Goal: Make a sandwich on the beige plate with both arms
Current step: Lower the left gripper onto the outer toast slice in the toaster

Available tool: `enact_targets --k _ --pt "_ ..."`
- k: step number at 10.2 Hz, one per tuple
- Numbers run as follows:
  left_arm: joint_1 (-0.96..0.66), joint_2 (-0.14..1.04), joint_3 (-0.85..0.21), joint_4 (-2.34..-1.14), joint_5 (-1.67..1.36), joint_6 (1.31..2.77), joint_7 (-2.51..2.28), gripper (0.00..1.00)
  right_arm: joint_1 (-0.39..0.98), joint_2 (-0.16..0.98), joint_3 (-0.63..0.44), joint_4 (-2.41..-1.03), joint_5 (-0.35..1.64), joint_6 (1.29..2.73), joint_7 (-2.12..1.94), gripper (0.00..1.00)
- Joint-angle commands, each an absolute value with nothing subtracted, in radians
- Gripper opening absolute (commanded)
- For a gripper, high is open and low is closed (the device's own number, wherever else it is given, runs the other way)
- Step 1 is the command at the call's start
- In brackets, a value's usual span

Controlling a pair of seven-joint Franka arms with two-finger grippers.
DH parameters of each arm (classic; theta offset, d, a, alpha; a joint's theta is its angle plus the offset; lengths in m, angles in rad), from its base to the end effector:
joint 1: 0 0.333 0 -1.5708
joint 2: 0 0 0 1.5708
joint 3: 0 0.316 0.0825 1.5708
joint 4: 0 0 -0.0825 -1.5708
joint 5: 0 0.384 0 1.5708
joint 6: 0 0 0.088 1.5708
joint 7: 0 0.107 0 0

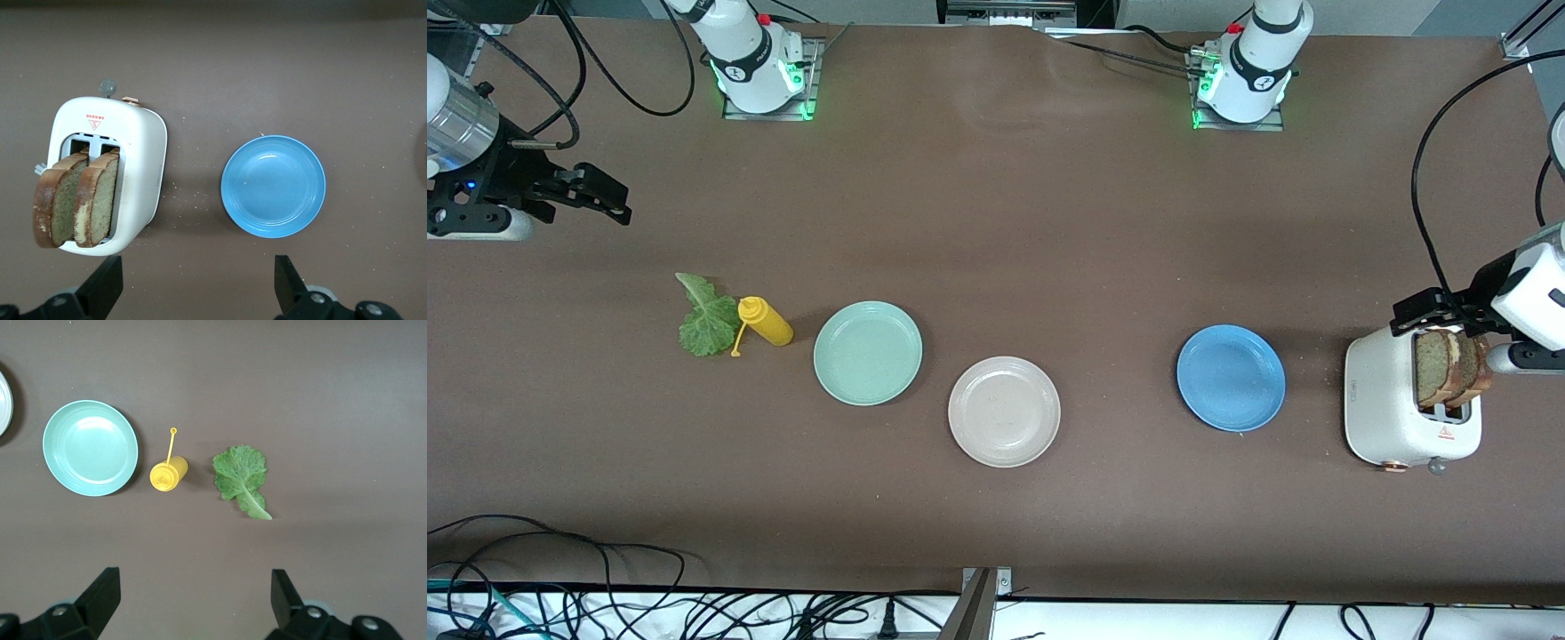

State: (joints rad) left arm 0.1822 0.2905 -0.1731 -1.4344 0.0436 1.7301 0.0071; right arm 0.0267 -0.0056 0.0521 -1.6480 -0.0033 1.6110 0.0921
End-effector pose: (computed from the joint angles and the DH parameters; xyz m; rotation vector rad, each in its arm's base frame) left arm 0.6491 0.0243 0.5305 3.1354 0.0041 0.0150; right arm 0.5525 0.0434 0.5946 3.1349 -0.0206 -0.0486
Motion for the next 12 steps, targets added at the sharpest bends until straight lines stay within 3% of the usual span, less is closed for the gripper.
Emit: enact_targets --k 1,12 --pt "0.193 0.287 -0.169 -1.422 0.064 1.717 0.008 1.00 0.029 0.003 0.051 -1.629 -0.005 1.609 0.097 1.00" --pt "0.239 0.278 -0.170 -1.420 0.170 1.713 0.127 1.00 0.029 0.003 0.049 -1.629 -0.003 1.609 0.097 1.00"
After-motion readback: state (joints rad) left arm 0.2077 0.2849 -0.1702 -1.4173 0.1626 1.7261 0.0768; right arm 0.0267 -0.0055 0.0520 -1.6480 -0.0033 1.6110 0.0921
